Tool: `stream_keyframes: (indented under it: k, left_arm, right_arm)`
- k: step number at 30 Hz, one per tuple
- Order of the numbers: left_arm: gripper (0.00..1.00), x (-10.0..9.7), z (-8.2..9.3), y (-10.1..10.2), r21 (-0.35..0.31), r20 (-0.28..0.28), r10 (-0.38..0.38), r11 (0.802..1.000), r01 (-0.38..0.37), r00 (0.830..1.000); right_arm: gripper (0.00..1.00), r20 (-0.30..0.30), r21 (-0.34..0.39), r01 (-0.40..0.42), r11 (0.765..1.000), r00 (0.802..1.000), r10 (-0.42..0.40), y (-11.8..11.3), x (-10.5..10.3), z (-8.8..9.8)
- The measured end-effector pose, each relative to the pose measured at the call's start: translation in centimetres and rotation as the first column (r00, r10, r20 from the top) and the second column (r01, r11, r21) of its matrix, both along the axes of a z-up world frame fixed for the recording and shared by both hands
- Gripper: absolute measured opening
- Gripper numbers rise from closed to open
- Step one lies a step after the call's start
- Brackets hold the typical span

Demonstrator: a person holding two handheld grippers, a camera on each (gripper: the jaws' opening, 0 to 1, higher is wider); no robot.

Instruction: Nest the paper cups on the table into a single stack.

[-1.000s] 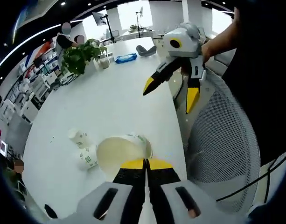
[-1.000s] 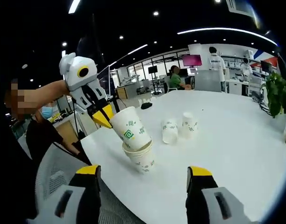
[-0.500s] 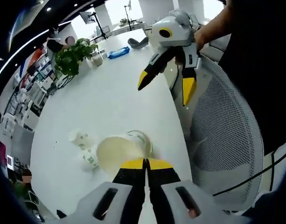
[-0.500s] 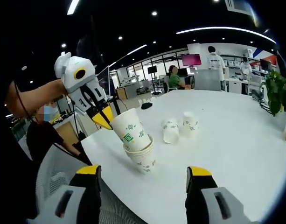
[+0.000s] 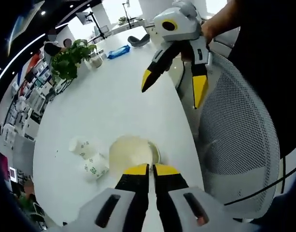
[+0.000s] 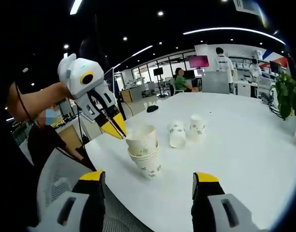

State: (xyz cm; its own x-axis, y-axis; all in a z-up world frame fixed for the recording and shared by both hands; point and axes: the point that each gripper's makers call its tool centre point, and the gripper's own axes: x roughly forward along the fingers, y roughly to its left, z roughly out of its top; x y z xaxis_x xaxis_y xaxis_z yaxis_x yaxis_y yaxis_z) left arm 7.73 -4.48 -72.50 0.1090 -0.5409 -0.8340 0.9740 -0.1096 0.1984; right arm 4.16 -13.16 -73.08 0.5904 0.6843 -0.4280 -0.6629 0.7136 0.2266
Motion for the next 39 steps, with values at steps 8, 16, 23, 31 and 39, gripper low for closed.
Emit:
stream_keyframes:
  k: [8, 16, 23, 31, 39]
  left_arm:
    - [0.03, 0.0, -0.2, -1.0, -0.024, -0.025, 0.011, 1.000, -0.011, 1.000]
    - [0.10, 1.1, 1.6, -1.6, -0.143, -0.047, 0.089, 0.985, -0.095, 0.995]
    - [0.21, 2.8, 2.3, -1.3, -0.208, -0.054, 0.168, 0.962, -0.175, 0.984]
    - [0.34, 4.5, 2.6, -0.9, -0.273, -0.091, 0.256, 0.923, -0.272, 0.962]
    - [0.40, 5.9, 2.4, -0.6, -0.308, -0.141, 0.335, 0.879, -0.363, 0.932]
  right_arm:
    - [0.73, 0.003, 0.009, 0.011, 1.000, 1.000, -0.011, -0.2, 0.1, 0.1]
    - [0.74, 0.016, 0.018, 0.017, 1.000, 1.000, -0.017, -0.2, 0.2, 0.4]
    - [0.75, 0.024, 0.025, 0.031, 0.999, 0.999, -0.032, -0.4, 0.4, 0.6]
    - [0.75, 0.023, 0.029, 0.044, 0.999, 0.999, -0.045, -0.6, 0.5, 0.6]
    - [0.75, 0.020, 0.034, 0.061, 0.998, 0.998, -0.062, -0.9, 0.6, 0.6]
